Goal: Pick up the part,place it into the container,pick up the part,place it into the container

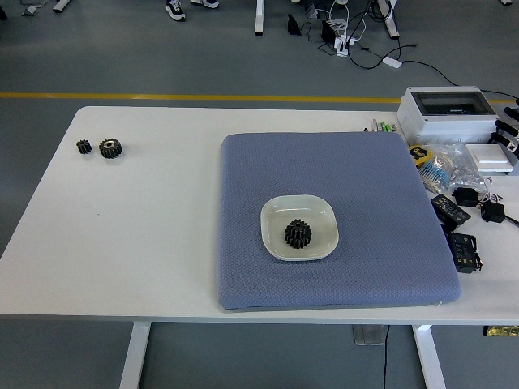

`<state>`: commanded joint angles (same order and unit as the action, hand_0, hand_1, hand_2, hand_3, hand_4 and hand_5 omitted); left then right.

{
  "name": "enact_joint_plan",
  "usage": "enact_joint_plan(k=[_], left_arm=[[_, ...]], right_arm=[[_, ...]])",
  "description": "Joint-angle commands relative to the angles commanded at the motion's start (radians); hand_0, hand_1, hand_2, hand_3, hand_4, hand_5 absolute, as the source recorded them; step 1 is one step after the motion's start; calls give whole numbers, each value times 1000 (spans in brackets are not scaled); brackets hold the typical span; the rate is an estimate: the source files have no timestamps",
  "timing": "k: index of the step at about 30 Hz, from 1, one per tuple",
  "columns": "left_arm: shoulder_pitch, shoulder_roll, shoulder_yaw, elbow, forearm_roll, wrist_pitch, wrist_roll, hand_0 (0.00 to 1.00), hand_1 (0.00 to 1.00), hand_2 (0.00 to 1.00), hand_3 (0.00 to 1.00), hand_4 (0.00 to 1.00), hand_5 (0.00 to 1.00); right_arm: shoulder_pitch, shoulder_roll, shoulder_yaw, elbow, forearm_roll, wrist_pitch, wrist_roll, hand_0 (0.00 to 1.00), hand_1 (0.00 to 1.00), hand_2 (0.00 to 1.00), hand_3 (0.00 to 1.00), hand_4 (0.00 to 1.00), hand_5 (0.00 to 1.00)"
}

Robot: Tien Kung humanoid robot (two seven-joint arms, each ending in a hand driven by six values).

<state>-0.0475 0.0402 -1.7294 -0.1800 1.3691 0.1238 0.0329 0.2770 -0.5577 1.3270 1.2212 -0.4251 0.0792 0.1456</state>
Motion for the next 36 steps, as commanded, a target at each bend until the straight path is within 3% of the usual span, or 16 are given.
enact_joint_plan(k=[6,10,11,36], left_arm=[[6,-2,-18,0,16,3,5,708,684,721,586,706,650],[3,0,-14,0,11,2,4,708,684,721,586,706,650],[0,0,-10,0,7,2,2,708,684,721,585,706,649],[-13,-7,0,0,-5,1,0,707,684,720,585,706,649]], right_arm=[[-99,74,136,50,-52,-3,-14,806,778,828,828,998,817],[-126,95,165,73,-72,2,-22,806,778,828,828,998,817],[-129,97,168,77,-80,2,-23,810,783,830,828,998,850],[-131,112,203,94,-128,-9,-30,851,818,847,869,998,858]])
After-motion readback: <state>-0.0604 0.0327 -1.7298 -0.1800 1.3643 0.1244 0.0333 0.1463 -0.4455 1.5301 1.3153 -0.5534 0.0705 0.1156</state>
